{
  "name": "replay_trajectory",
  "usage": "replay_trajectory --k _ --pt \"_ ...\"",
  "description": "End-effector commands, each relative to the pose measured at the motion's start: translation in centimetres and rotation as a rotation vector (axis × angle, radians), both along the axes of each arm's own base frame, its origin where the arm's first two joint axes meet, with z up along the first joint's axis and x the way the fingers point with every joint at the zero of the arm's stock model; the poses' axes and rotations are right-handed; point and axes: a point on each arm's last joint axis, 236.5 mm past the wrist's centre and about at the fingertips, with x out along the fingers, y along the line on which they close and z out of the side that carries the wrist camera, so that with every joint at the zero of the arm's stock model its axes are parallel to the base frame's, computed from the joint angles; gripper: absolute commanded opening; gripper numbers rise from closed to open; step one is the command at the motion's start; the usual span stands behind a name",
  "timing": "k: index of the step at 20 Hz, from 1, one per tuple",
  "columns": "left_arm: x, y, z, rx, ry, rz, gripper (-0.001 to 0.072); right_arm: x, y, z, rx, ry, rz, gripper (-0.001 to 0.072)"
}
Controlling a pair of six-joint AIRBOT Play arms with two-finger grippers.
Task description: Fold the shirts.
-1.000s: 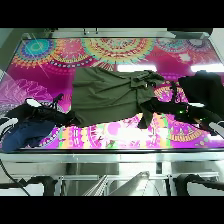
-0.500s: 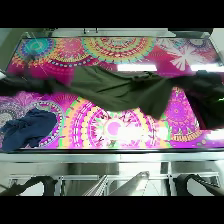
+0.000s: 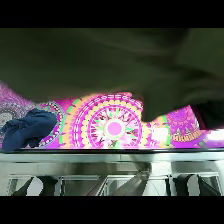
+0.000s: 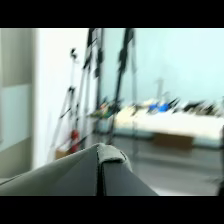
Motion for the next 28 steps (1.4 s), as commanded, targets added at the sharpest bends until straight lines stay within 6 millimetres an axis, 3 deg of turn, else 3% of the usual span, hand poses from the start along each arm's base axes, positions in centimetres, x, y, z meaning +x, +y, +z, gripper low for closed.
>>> replay_trajectory --k 1,2,4,6,9,11,13,15,17,20,23,26,28 --pt "-1.1 1.3 0.9 0.004 -0.034 0.080 0.0022 -2.3 0.4 2.2 -0.050 -0.087 -0.090 0.0018" --pt "-0.2 1.6 -0.4 -0.040 0.006 0.005 0.0022 -0.8 0.4 1.2 -0.020 -0.038 -0.012 0.0018" --pt "3.4 1.1 -5.0 -0.116 0.160 -0.150 0.0022 3.0 -0.3 -1.5 0.062 0.081 0.168 0.0018" --pt "8.3 -0.1 -12.2 -0.125 0.369 -0.243 0.0022 8.6 -1.7 -6.3 0.134 0.247 0.291 0.0018" --pt "15.2 -2.7 -23.0 -0.149 0.612 -0.310 0.0022 17.4 0.8 -16.4 0.207 0.530 0.477 0.0018" --pt "20.5 -2.8 -30.6 -0.177 0.728 -0.253 0.0022 24.0 2.2 -25.5 0.238 0.718 0.466 0.0018" --pt "24.4 -2.2 -37.5 -0.168 0.816 -0.216 0.0022 29.4 2.4 -33.7 0.295 0.830 0.398 0.0018" --pt "27.0 -2.7 -43.7 -0.156 0.908 -0.246 0.0016 32.8 1.9 -41.0 0.372 0.926 0.330 0.0018" --pt "29.4 -2.7 -48.3 -0.188 0.984 -0.263 0.0015 34.7 1.6 -45.9 0.465 0.988 0.315 0.0018" --pt "32.0 -1.6 -51.9 -0.236 1.040 -0.252 0.0015 36.4 0.6 -49.0 0.504 1.009 0.304 0.0018" --pt "33.8 0.7 -52.5 -0.265 1.033 -0.220 0.0015 37.7 -1.8 -49.2 0.514 0.983 0.257 0.0018" --pt "34.8 2.5 -53.7 -0.265 1.046 -0.182 0.0015 37.7 -4.0 -49.8 0.536 0.993 0.233 0.0018" --pt "34.9 3.9 -55.6 -0.213 1.097 -0.128 0.0015 36.8 -4.9 -51.4 0.517 1.053 0.219 0.0017"
